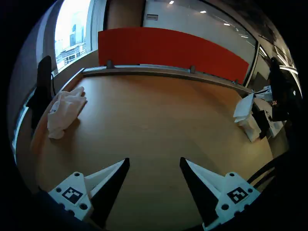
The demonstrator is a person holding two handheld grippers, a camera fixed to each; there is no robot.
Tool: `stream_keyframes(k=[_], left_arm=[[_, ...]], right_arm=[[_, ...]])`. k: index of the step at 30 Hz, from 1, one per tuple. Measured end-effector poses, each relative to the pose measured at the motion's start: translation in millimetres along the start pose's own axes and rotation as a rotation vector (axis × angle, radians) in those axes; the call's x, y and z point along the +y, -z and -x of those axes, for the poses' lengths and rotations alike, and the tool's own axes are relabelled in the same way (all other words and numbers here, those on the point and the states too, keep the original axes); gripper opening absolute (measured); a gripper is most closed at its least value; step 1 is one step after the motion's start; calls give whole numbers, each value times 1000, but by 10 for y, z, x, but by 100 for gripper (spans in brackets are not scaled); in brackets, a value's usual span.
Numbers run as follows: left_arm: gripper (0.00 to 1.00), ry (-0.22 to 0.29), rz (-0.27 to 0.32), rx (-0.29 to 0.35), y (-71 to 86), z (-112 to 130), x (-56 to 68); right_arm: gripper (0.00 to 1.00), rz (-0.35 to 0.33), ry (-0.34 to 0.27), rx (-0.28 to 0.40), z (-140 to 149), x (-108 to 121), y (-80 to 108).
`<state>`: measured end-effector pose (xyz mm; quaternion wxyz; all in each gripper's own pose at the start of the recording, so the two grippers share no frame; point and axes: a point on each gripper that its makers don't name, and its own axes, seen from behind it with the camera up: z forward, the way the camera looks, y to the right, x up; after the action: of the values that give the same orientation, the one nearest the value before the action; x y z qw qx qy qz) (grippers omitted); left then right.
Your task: Fold towel
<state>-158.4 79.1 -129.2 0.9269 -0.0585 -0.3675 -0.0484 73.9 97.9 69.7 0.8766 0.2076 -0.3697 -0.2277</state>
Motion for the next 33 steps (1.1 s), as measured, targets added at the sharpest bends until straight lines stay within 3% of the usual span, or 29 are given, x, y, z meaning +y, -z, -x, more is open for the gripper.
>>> stream_keyframes(k=[6, 12, 24, 33], left_arm=[[97, -10, -1, -2, -22, -29, 53], [97, -26, 3, -1, -49, -82, 107], [97, -46, 11, 0, -78, -142, 202], [97, -53, 11, -2, -58, -119, 235]], right_arm=[[6, 44, -34, -13, 49, 391, 1], [6, 69, -67, -14, 96, 621, 34], [4, 89, -106, -4, 88, 851, 88], [4, 75, -135, -10, 179, 861, 67]])
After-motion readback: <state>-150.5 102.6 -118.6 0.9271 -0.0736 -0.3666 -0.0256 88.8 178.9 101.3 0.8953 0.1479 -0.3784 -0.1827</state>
